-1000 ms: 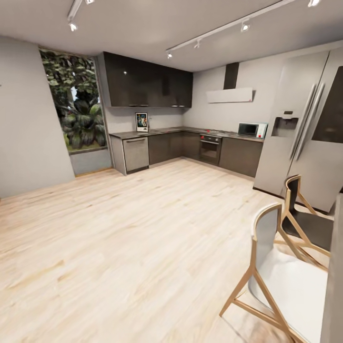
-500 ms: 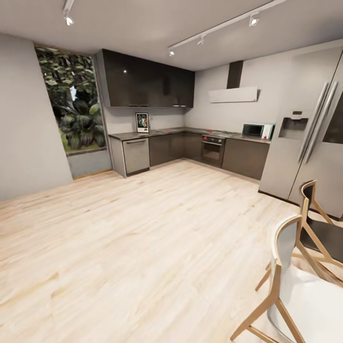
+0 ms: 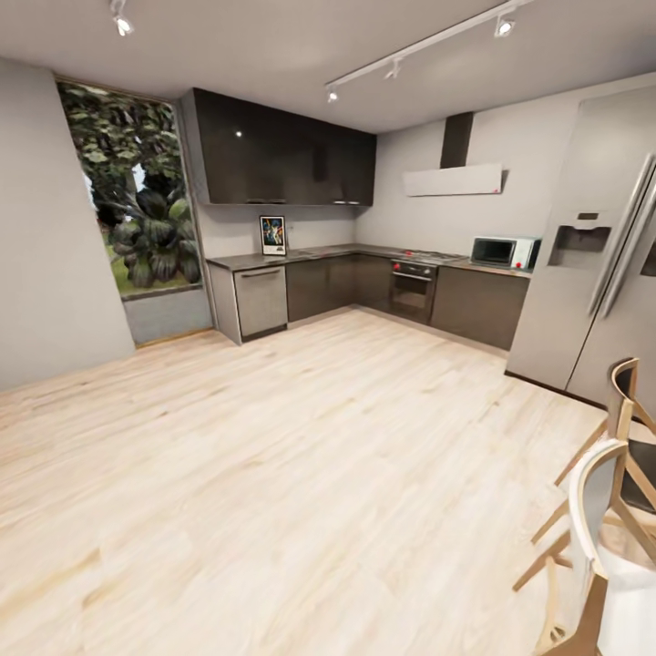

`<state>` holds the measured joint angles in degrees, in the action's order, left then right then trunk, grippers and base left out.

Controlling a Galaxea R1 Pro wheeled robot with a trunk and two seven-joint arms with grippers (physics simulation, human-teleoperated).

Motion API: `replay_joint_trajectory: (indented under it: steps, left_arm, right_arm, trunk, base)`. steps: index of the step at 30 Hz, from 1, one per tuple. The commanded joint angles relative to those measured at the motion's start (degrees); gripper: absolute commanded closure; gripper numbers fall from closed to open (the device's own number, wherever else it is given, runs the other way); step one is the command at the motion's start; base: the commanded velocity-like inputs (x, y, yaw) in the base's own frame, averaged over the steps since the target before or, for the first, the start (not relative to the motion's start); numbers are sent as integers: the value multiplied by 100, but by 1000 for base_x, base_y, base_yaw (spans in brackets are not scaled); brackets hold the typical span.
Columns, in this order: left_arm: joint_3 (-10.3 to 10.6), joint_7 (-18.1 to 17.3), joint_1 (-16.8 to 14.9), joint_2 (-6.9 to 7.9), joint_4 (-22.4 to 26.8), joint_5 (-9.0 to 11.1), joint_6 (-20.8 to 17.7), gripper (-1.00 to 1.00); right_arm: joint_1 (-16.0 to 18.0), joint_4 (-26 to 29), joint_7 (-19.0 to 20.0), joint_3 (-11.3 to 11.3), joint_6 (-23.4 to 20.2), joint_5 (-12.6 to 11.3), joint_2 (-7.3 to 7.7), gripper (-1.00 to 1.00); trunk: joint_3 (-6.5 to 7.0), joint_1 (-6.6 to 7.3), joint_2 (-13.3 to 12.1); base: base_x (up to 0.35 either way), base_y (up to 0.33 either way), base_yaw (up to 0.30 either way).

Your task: Pick up the poster from the kitchen countertop and hang it on one of the wall nails in the kitchen.

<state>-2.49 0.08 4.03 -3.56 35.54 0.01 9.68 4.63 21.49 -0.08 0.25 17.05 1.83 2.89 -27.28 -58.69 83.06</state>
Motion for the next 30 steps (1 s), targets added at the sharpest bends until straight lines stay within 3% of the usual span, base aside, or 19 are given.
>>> replay_joint_trajectory:
  steps: [1,30]
  left_arm:
    - [-14,1,1,-4,6,-1,10,-100]
    - [-14,1,1,-4,6,-1,16,-100]
  right_arm:
    - [3,-4,-1,2,17,19,1,-100]
    - [3,-5,-1,19,9,19,-7,-100]
  trunk:
    - [-5,-4,2]
    - [-5,-4,2]
  base:
    - [332,95,0]
    - [332,93,0]
